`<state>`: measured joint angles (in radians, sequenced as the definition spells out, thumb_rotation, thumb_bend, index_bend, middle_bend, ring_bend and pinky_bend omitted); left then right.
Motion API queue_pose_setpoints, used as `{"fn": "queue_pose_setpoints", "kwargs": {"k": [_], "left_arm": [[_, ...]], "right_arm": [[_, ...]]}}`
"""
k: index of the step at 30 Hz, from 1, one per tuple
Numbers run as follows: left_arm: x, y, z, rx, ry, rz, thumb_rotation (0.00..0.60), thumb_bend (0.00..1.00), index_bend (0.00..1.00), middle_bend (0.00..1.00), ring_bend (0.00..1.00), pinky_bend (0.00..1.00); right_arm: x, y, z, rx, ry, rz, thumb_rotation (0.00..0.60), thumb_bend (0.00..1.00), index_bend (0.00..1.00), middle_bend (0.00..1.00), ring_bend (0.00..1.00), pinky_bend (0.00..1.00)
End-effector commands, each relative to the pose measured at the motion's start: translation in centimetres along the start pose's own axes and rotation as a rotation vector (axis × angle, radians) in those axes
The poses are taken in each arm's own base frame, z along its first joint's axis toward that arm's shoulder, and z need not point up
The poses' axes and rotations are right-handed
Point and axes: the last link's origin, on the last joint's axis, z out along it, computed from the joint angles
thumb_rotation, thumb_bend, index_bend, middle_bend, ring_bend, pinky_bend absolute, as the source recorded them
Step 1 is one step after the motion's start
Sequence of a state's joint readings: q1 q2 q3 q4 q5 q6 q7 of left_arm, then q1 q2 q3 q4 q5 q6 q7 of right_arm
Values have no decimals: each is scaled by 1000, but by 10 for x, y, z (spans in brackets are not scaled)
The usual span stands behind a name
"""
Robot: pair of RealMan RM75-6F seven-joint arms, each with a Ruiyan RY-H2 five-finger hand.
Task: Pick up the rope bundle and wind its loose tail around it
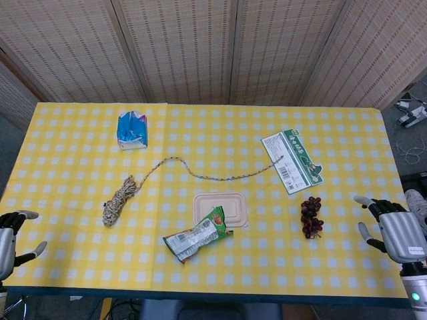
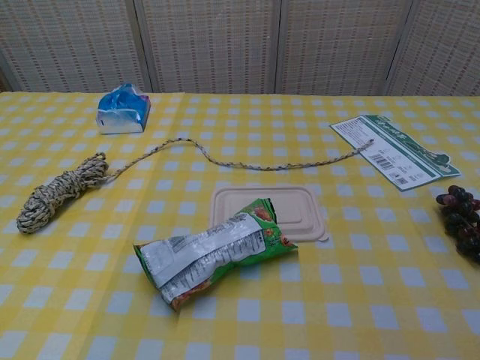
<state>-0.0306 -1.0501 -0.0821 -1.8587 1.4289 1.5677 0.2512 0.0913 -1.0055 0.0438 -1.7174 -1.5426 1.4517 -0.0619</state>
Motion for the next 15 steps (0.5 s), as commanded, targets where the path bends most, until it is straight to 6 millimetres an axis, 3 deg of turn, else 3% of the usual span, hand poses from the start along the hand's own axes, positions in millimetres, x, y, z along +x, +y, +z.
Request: {"fn": "queue_pose_setpoints", "kwargs": {"k": [1, 15], "left_arm": [[0, 0, 0, 0, 0, 1, 600, 159, 440, 348, 296, 271], [2, 5, 7, -38, 20, 3, 600, 160, 439, 348, 296, 271]], "right_arm": [[0, 0, 0, -2, -1, 2, 600, 364, 265, 379, 336, 395], [8, 2, 5, -2, 26, 29, 600, 364, 264, 378, 336, 395]]}}
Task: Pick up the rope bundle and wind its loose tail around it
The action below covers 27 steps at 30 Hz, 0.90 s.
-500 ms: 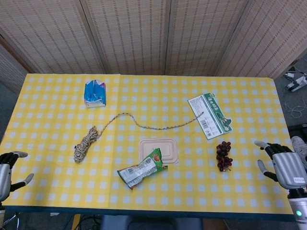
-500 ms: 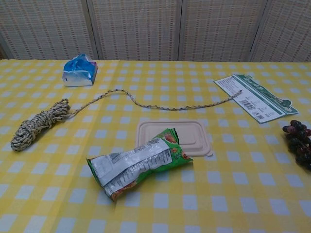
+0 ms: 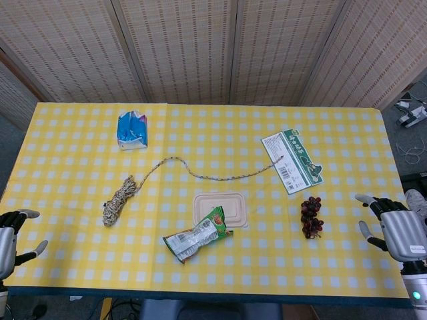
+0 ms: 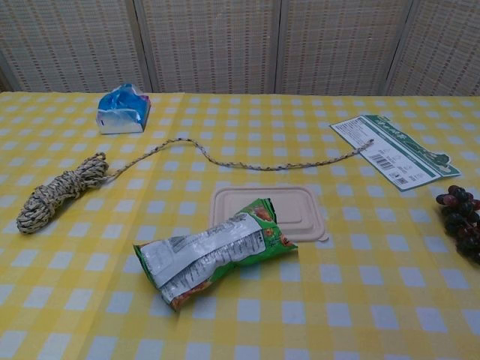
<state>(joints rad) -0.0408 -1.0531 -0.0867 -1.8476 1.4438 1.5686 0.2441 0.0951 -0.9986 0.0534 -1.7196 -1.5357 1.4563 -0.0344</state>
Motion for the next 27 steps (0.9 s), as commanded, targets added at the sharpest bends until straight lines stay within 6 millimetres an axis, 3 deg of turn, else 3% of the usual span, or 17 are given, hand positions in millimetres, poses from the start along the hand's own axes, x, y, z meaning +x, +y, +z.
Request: {"fn": "queue_pose_setpoints", "kwargs": {"k": [1, 10, 20, 23, 27], "left_arm": [[2, 4, 6, -26, 9, 3, 600, 160, 437, 348, 296, 271], [1, 36, 44, -152, 7, -70, 600, 159, 408, 356, 299, 271], [-28, 78, 74, -235, -86, -29, 599, 159, 282, 351, 298, 271], [-41, 92, 82, -248, -109, -10, 551, 159, 271, 351, 298, 271], [-65, 109, 92, -251, -151, 43, 431, 159, 255, 348, 298, 271]], "right_arm": [[6, 1, 3, 2, 17, -2, 600, 364, 264, 377, 336, 395], [25, -1, 14, 10, 80, -44, 600, 364, 264, 376, 336, 395], [32, -2, 17, 11, 95, -61, 600, 364, 264, 375, 336, 395], [33, 0, 16, 4, 95, -62, 600, 364, 265, 375, 336, 395], [33, 3, 13, -10, 91, -64, 600, 364, 264, 375, 336, 395]]}}
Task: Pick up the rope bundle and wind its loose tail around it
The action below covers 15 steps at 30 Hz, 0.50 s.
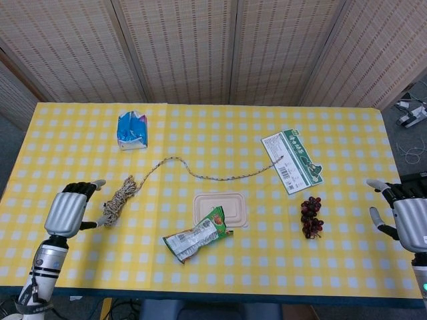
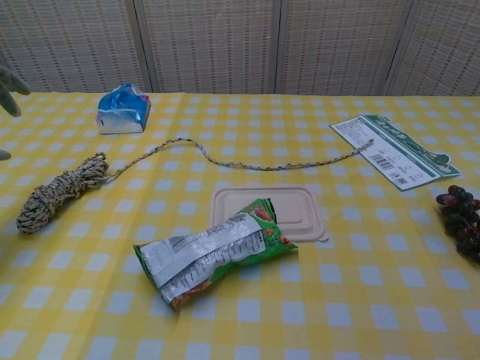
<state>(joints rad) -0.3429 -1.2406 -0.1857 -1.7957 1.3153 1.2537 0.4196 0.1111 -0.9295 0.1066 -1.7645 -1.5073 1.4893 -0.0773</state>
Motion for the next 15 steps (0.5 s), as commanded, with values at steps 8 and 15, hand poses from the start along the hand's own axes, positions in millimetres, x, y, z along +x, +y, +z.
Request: {"fn": "queue_pose_setpoints", "kwargs": {"k": [8, 15], "left_arm": [[-45, 18, 25, 44, -89, 143, 324, 159, 251, 324, 296, 271], [-62, 12, 30, 103, -123, 234, 302, 159, 267, 307, 281, 271]], "right_arm": [[-1, 5, -3, -19, -8, -2, 600, 364, 264, 375, 336, 395], [-2, 9, -6, -34, -12, -2, 600, 364, 265, 375, 336, 395]]}}
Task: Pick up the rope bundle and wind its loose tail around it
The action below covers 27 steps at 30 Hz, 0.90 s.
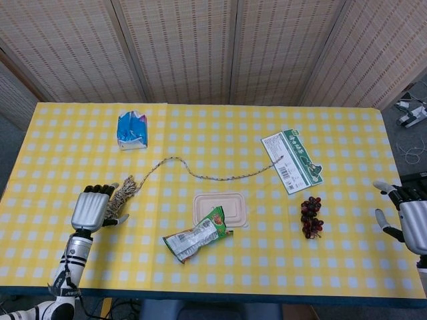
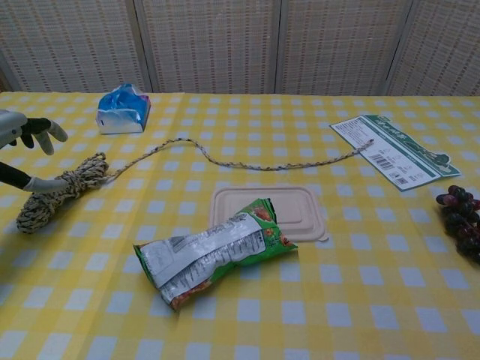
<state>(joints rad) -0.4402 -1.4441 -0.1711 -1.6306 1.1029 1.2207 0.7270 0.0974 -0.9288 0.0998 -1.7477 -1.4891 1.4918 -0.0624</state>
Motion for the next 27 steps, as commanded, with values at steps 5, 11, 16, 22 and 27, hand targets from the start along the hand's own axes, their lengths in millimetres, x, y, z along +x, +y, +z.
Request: {"fn": "queue_pose_setpoints", "kwargs": {"k": [5, 11, 16, 22, 27], "left_arm": [[-19, -2, 7, 61, -53, 42, 302, 159, 285, 307, 281, 271], [-28, -2, 13, 101, -76, 45, 300, 159, 292, 307, 281, 271], [-36, 0, 17, 123, -106, 68, 311, 159, 290, 307, 281, 271], [-43, 1, 23, 142, -125, 96, 326, 159, 296, 307, 281, 271], [-47, 0, 29, 167, -126, 94, 324, 159, 322, 307, 282, 271]], "right_arm": [[-1, 2, -1, -7, -3, 1, 600, 364, 265, 375, 336, 395], [-1, 2, -2, -11, -5, 1, 600, 364, 264, 375, 336, 395], [-1, 4, -4, -19, -9, 0, 600, 365, 264, 375, 336, 395], [-1, 5, -5, -27, -10, -1, 600, 364, 265, 375, 336, 395], [-2, 6, -7, -32, -12, 0, 600, 364, 265, 375, 336, 395]]}}
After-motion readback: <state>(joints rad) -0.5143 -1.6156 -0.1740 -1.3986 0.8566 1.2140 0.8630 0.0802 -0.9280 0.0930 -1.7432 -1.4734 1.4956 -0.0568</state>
